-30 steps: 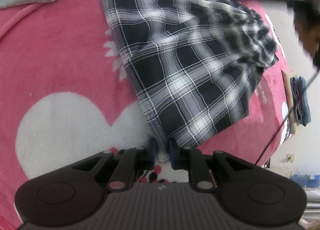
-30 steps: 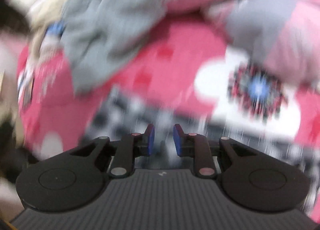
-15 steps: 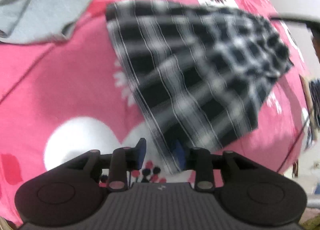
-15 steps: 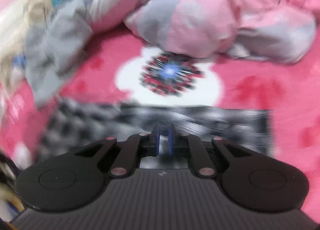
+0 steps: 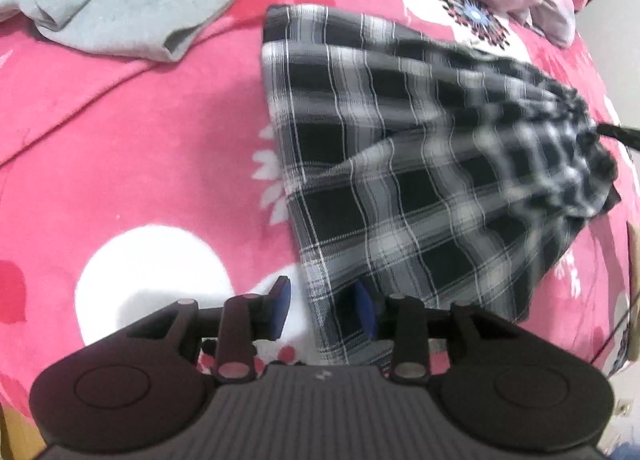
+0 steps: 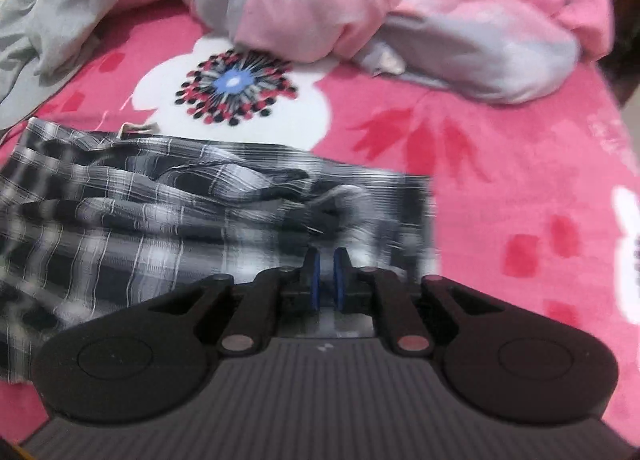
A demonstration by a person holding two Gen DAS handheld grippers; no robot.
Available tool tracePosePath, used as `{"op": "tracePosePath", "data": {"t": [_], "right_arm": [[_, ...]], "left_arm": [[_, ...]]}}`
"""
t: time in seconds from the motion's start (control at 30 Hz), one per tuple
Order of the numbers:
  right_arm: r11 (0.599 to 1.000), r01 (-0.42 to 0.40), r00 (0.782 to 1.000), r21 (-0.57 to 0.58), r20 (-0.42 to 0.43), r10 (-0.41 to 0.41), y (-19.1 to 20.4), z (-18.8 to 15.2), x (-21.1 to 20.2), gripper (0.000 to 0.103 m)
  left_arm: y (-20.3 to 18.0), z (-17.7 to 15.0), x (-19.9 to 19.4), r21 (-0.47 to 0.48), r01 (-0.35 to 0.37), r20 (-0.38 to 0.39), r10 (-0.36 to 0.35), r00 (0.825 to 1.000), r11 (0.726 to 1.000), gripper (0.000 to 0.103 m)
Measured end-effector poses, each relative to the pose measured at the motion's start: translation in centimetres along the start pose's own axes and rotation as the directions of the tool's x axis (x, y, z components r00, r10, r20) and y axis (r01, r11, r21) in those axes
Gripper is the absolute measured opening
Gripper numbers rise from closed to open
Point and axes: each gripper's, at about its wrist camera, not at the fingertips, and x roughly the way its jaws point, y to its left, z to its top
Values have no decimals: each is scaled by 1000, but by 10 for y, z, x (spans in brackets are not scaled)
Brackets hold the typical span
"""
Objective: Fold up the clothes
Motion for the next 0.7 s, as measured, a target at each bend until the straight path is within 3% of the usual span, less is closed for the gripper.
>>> {"op": "tracePosePath", "data": {"t": [0.17,0.23,0.3,0.6,0.7], "right_arm": [[970,-22,1000,-242,-16,19,25,-13,1,6],[926,-12,999,-378,-46,-6,38,-19,16,4],[875,29,993,-482,-90,-83,37,-30,38,4],[873,98,984,-478,-83,-156,19,-31,46,3],[901,112,983,-418,-88,-163,13,-31,46,3]], "left_arm": [[-4,3,2,-19,-8,10,8,1000,1000,41],[-9,4,5,-11,-15,11,15,1000,1000,41],[-12,5,7,-5,-18,13,18,1000,1000,43],[-20,11,12,8,-20,18,20,1000,1000,45],[-23,14,16,24,-28,21,27,999,999,46]]}}
